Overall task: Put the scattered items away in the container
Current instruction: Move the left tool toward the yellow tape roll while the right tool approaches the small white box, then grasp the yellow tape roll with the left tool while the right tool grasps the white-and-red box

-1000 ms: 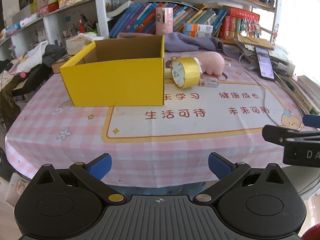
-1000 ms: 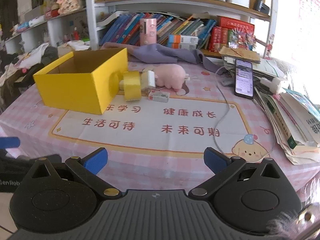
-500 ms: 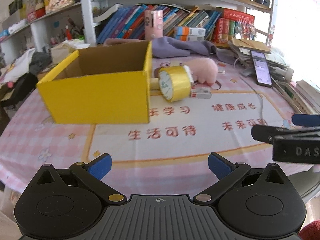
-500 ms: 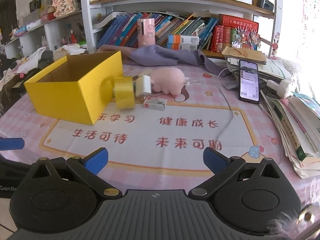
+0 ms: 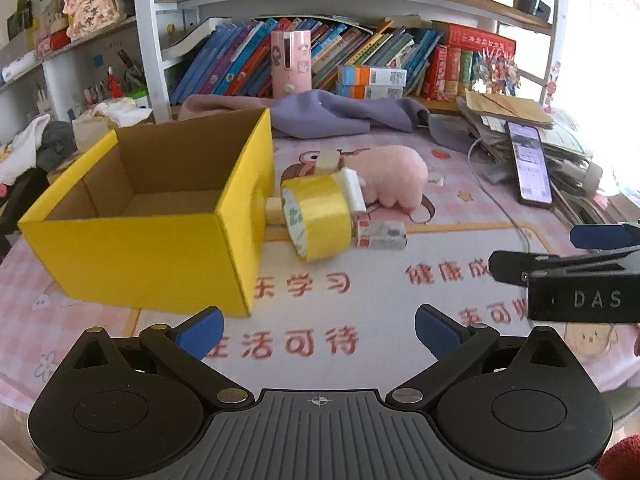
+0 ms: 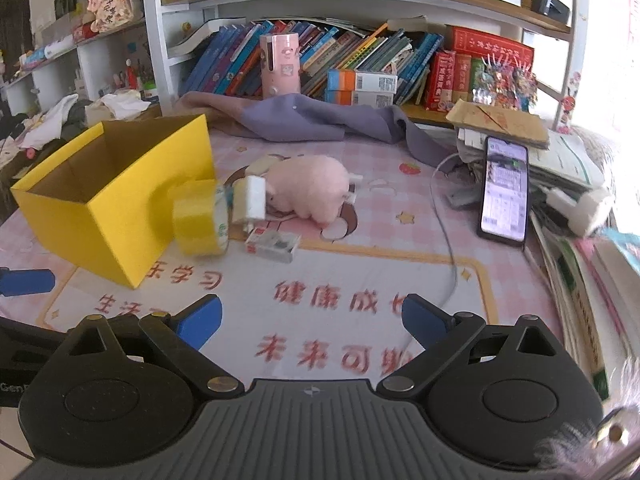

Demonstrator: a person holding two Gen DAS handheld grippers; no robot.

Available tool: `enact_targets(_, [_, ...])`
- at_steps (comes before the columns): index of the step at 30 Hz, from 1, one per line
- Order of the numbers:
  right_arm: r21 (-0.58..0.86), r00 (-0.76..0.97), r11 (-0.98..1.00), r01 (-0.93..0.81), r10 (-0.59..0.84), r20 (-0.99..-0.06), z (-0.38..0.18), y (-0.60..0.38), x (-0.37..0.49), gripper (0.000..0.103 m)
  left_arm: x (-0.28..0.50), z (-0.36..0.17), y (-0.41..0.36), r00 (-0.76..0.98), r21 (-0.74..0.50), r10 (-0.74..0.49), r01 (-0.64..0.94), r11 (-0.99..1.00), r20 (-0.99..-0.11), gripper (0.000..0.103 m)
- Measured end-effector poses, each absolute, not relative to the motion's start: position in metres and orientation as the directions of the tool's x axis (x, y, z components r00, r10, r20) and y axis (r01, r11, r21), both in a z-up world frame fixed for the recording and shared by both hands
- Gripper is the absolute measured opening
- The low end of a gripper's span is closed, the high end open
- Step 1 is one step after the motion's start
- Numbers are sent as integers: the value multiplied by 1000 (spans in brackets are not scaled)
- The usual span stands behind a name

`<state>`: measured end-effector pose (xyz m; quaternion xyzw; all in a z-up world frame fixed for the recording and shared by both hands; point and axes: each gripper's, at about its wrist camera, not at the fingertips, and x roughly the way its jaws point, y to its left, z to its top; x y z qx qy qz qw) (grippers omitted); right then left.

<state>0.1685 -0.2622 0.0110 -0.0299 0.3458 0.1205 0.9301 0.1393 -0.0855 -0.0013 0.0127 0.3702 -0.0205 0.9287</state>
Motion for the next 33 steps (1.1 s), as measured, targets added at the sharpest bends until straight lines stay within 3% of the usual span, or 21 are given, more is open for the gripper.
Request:
enact_targets(11, [36,682,941,-336,270,-680,1,-295,228,98,185,24,-121,774,40,40,-20,999,-631,101])
enact_targets(20, [7,630,852,-523,392,-670,-14,-276,253,98,246,15,-135,718,144,193,-129,981,-669,95])
enact_targets(27, [-22,586,795,-606,428,-688,-39,-259,280,94,275,-5,-125,651,131,212,-171,977,-729,94])
enact_targets(33, [0,534,756,-654,462,-709,-60,-246,300,87,291,-19,-120,592,177,264,-201,963,-761,82])
